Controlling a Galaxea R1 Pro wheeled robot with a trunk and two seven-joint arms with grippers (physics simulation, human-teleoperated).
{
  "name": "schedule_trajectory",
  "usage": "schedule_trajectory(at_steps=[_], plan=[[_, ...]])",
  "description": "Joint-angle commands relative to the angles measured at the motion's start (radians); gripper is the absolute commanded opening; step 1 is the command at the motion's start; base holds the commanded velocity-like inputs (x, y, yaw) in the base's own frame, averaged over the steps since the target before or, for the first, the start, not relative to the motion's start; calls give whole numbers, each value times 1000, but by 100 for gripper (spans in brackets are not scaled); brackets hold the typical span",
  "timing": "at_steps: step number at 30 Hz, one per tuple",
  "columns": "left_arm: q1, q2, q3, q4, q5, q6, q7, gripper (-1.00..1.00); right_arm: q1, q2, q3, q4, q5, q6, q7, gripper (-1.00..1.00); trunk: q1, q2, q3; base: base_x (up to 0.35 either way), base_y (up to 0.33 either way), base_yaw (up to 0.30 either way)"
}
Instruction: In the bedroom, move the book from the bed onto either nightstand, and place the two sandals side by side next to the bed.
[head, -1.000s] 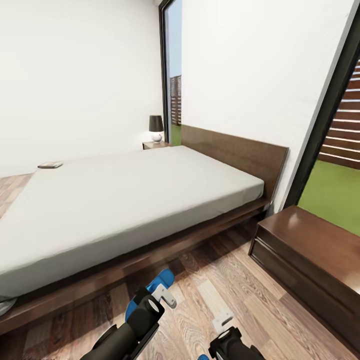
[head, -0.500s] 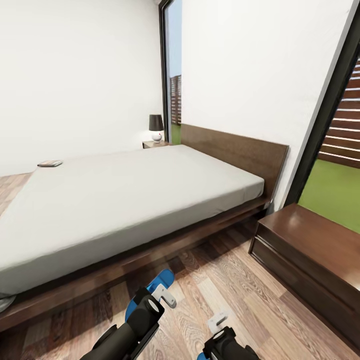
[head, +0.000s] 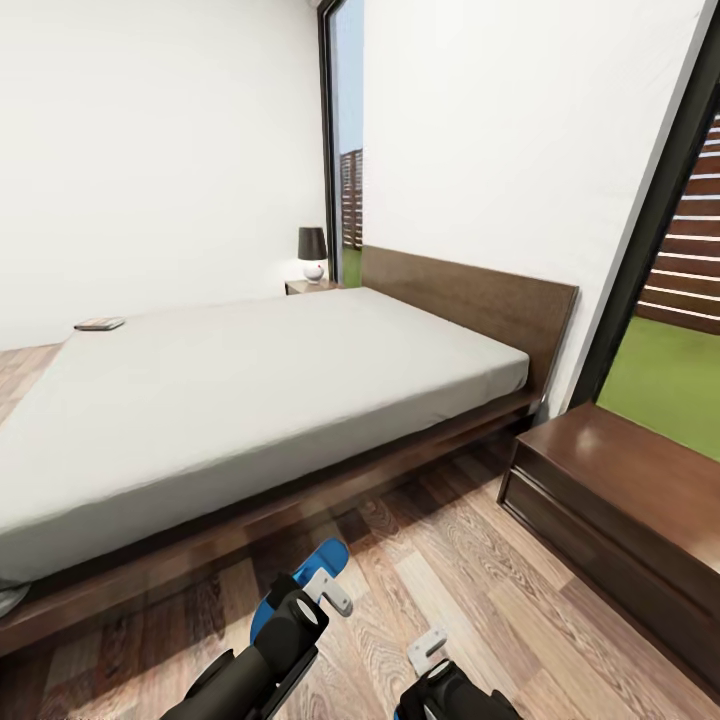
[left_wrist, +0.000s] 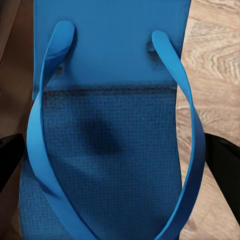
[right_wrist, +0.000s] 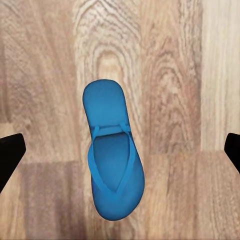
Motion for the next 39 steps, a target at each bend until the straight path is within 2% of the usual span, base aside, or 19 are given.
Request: schedule_trajectory(at_steps=[1, 4, 7, 21, 36, 39], plan=[[-1, 0, -2, -1, -5, 5, 1, -100, 0, -1, 6, -1, 1, 7, -2, 100, 0, 0, -1, 0, 0, 0], [-1, 0, -2, -1, -5, 5, 1, -100, 0, -5, 5, -1, 1, 6, 2, 100, 0, 0, -1, 0, 0, 0], [-1, 0, -2, 3, -4, 5, 1, -100, 0, -6, 4, 0, 1, 5, 4, 100, 11, -21, -10, 0, 0, 0], [-1, -3, -9, 30, -2, -7, 2, -100, 0, -6, 3, -1, 1, 4, 7, 100, 18, -25, -64, 0, 0, 0], [-1, 0, -7, -12, 1, -11, 5, -100, -12, -5, 3, -2, 0, 6, 7, 100, 18, -25, -64, 0, 0, 0], [-1, 0, -7, -30, 1, -10, 8, -100, -17, -5, 3, -2, 0, 5, 7, 100, 19, -25, -76, 0, 0, 0]])
